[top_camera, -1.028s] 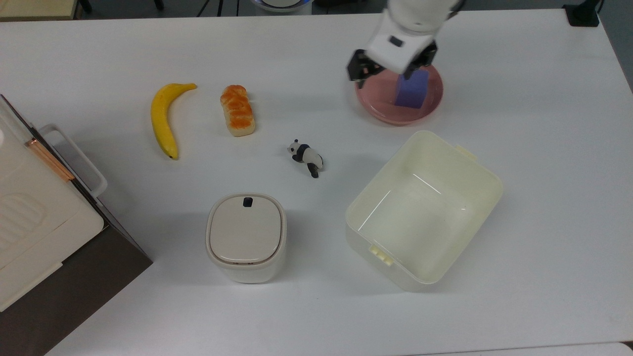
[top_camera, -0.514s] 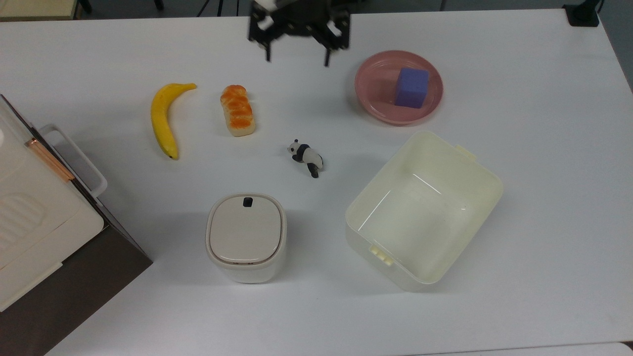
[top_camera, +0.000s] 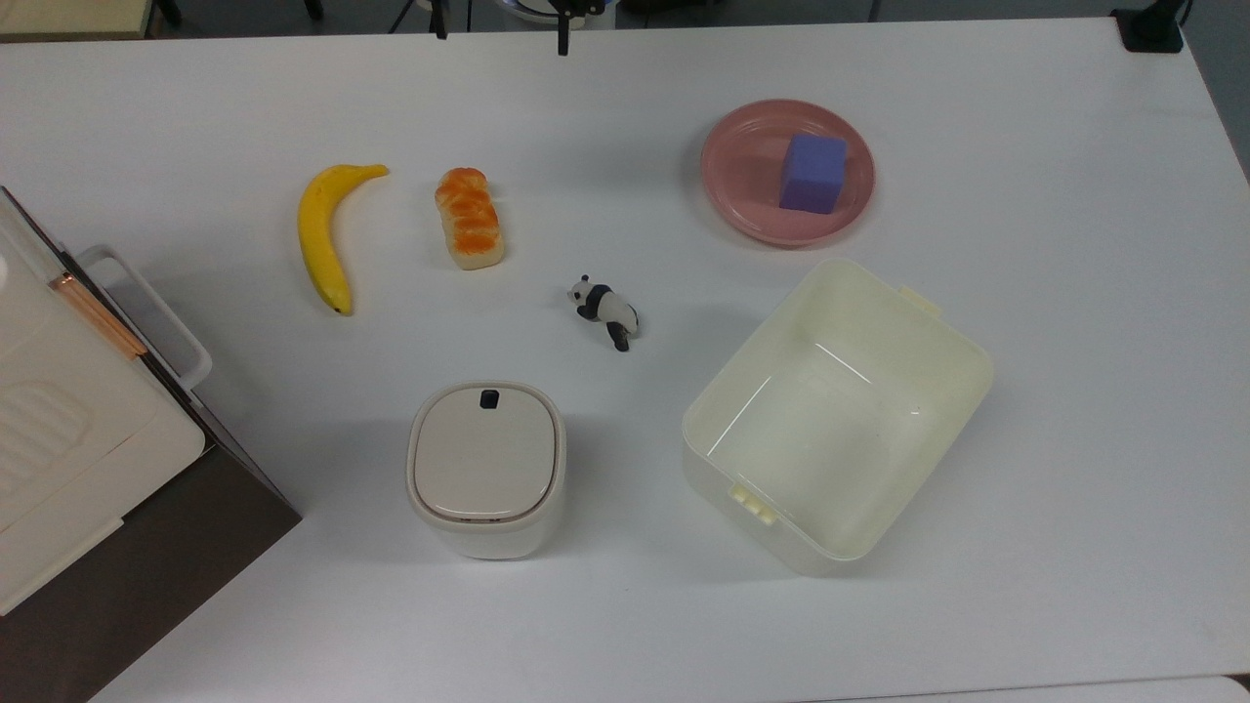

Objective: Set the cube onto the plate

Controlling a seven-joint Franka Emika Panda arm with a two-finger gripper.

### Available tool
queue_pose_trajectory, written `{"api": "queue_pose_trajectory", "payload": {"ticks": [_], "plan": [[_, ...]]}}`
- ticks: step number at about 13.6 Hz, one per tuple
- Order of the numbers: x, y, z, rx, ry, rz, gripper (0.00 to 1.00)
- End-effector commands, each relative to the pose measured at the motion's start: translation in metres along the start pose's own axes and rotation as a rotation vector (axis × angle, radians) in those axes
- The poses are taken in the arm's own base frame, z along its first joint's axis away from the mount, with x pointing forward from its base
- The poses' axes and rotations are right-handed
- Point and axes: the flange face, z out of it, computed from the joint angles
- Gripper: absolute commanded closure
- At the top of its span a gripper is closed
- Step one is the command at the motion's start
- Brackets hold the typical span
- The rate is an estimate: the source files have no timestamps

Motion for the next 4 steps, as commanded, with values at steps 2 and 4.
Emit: {"api": "queue_pose_trajectory", "payload": {"ticks": [2, 4], "plan": [[-0.0086, -0.0065, 0.0041, -0.002, -0.033, -0.029, 0.0], [-0.0084, -0.0083, 0.0048, -0.002, -0.034, -0.03, 0.0]]}}
